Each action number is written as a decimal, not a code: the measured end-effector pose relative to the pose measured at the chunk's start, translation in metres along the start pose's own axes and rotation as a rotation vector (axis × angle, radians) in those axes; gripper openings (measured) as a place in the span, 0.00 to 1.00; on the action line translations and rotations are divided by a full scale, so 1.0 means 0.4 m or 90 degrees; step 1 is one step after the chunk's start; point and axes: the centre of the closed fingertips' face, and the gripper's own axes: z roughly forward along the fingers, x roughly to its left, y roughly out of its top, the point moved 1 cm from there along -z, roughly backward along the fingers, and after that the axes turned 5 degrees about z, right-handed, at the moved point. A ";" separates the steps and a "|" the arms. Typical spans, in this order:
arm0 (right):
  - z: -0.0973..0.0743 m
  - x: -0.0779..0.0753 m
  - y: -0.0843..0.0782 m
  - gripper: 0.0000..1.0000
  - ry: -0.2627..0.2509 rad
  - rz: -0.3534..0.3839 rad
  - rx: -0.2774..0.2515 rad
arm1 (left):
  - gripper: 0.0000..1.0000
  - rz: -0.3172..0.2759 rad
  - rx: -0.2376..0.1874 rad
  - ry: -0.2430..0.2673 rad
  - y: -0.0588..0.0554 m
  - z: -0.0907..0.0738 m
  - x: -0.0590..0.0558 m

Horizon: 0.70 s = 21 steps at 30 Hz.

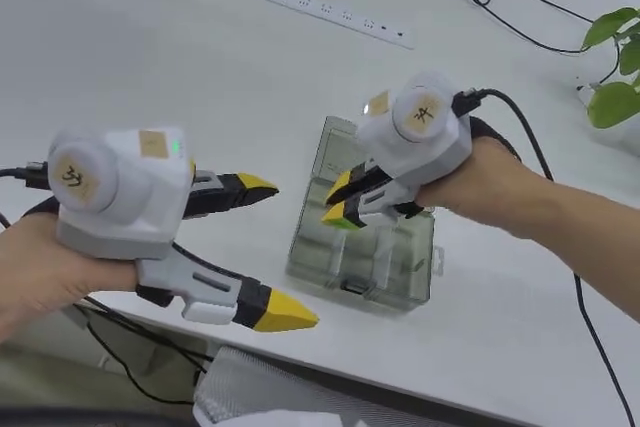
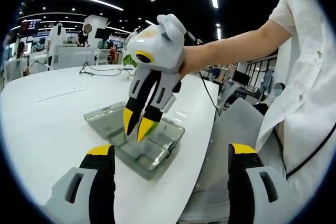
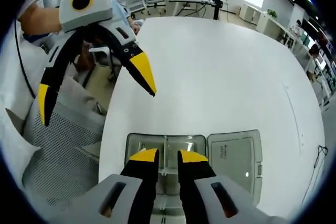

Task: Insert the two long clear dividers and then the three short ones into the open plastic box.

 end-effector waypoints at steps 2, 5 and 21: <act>-0.013 -0.001 0.005 0.17 -0.003 0.006 -0.012 | 0.91 0.001 0.001 0.000 0.001 0.000 0.001; -0.041 -0.003 0.014 0.21 -0.010 0.018 -0.036 | 0.92 0.004 0.006 0.000 0.000 -0.001 0.001; -0.160 0.017 -0.049 0.37 -0.033 0.048 -0.084 | 0.96 0.017 0.028 0.004 -0.002 0.001 0.011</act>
